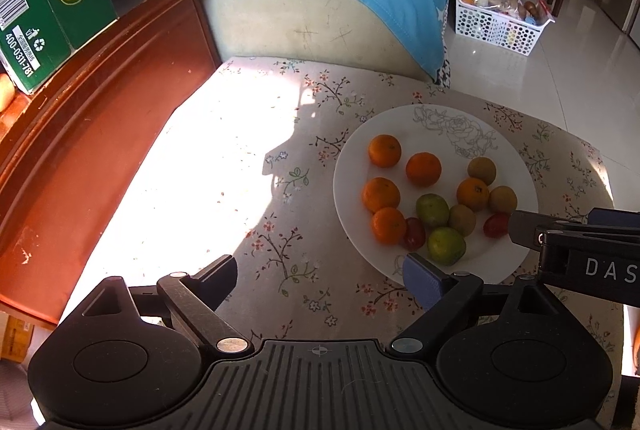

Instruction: Organize fruits

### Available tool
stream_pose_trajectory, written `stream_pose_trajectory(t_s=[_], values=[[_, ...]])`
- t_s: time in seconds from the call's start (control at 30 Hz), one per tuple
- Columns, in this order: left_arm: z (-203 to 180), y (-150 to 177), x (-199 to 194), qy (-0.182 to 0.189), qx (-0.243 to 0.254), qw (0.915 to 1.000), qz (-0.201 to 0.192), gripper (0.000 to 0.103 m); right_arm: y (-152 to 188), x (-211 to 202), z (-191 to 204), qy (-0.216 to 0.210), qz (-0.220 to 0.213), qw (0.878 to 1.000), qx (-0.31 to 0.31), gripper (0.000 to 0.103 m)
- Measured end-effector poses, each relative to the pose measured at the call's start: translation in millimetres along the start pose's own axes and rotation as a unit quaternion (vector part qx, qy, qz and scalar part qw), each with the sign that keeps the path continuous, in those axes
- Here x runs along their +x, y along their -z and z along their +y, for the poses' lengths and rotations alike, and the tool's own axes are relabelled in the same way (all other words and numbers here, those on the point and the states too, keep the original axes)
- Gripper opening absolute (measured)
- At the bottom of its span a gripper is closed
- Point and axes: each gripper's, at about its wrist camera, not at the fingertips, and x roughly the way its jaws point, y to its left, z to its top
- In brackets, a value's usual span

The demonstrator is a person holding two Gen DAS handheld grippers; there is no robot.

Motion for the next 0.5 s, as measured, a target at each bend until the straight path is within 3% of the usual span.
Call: stream_pose_trajectory(t_s=[0.5], values=[[2.6,-3.3,16.3,-0.016,-0.016,0.9997,0.013,0.091,11.7,13.6,10.7,0.038,0.022,0.998,-0.048,0.085]])
